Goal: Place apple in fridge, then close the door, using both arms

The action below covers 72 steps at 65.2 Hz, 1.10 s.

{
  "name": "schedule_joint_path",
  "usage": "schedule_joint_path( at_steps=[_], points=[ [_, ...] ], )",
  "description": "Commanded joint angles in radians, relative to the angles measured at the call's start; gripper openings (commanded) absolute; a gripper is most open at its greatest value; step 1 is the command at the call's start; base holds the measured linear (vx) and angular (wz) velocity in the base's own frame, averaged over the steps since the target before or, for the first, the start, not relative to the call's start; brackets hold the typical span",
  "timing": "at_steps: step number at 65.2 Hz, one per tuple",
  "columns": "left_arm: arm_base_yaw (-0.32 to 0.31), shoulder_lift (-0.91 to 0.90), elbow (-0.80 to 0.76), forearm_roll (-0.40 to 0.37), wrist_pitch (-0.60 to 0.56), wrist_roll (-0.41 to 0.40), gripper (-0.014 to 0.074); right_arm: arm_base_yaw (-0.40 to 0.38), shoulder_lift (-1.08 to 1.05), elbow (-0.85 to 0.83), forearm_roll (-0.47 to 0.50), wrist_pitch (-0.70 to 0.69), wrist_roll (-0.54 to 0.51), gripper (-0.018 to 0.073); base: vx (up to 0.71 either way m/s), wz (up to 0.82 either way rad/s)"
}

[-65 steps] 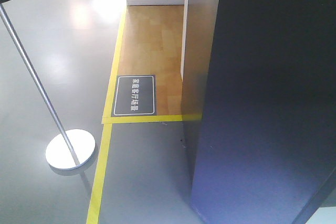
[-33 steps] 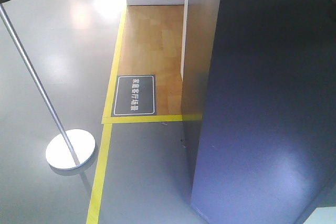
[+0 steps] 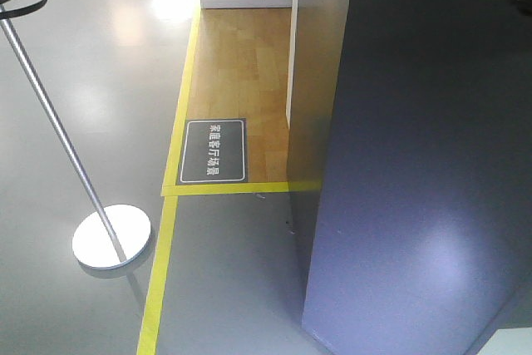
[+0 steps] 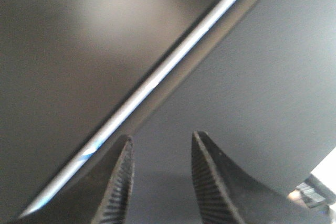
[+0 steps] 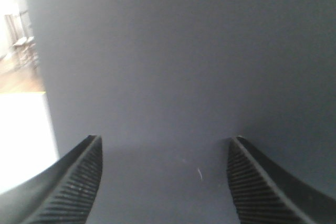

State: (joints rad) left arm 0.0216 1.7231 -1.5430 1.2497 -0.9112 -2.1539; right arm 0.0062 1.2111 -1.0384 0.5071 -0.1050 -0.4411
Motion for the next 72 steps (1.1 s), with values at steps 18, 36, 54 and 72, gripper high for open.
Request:
schedule_joint_path(
  at_steps=[18,36,54,72],
  points=[
    [0.001,-0.052,-0.034,0.037,0.04,-0.004,0.0273,-0.008,0.131,-0.113,0.007,-0.119,-0.029,0.0504,0.0,0.0],
    [0.001,-0.052,-0.034,0.037,0.04,-0.004,0.0273,-0.008,0.279,-0.268,0.049,-0.106,-0.029,0.0504,0.0,0.0],
    [0.001,-0.052,-0.034,0.037,0.044,-0.004,0.0273,-0.008,0.43,-0.446,0.043,0.037,-0.033,0.0504,0.0,0.0],
    [0.001,-0.052,-0.034,0.044,0.07,-0.004,0.0273,-0.031,0.519,-0.599,0.05,0.161,-0.065,0.0504,0.0,-0.01]
  ],
)
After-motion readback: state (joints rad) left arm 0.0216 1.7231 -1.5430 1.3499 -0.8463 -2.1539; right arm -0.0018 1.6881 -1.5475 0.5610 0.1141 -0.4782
